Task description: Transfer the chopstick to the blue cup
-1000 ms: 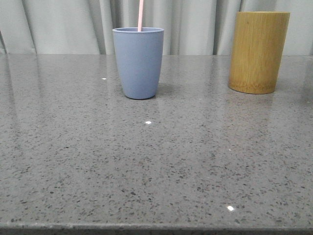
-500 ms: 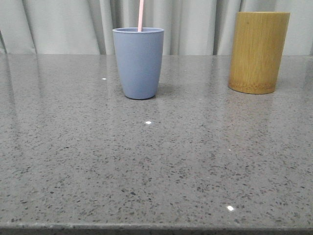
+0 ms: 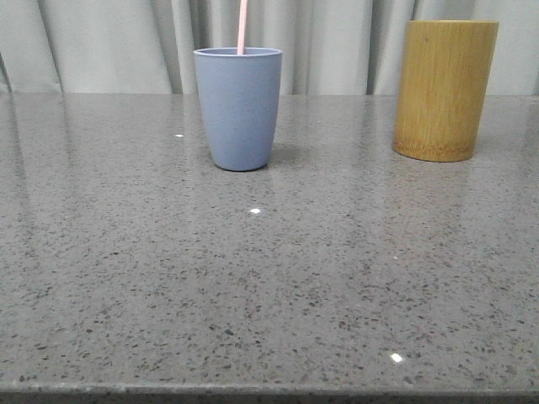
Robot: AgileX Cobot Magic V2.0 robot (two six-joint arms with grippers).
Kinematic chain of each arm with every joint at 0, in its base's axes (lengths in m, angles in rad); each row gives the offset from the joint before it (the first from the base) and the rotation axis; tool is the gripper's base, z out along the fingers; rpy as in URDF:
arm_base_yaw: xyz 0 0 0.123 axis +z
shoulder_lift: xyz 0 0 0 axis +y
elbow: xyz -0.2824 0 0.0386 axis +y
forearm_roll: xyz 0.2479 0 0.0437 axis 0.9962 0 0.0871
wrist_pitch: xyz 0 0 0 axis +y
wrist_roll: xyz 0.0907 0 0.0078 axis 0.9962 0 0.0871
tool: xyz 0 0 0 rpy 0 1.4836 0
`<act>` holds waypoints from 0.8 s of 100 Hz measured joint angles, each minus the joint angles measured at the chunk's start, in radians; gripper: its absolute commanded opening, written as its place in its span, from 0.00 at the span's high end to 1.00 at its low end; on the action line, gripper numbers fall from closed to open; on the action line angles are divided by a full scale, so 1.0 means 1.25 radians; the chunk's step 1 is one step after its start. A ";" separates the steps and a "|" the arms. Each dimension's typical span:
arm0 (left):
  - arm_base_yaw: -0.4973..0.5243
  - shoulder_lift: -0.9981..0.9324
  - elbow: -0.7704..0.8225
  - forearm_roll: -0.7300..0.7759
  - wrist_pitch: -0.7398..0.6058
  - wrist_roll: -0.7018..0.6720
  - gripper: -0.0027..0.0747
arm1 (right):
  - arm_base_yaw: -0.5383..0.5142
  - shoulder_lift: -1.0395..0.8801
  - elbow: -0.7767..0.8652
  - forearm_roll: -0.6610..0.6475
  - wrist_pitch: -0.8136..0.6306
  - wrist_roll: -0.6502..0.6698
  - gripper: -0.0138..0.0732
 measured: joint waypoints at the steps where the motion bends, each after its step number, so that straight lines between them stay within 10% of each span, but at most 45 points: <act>1: 0.000 0.000 0.000 0.000 0.000 0.000 0.35 | 0.000 0.000 0.000 0.000 0.000 0.000 0.36; 31: 0.000 0.000 0.000 0.000 0.000 0.000 0.99 | 0.000 0.000 0.000 0.000 -0.002 0.002 0.88; 80: 0.000 0.000 0.000 0.000 0.000 0.000 0.99 | 0.000 0.000 0.000 0.000 -0.002 0.002 0.92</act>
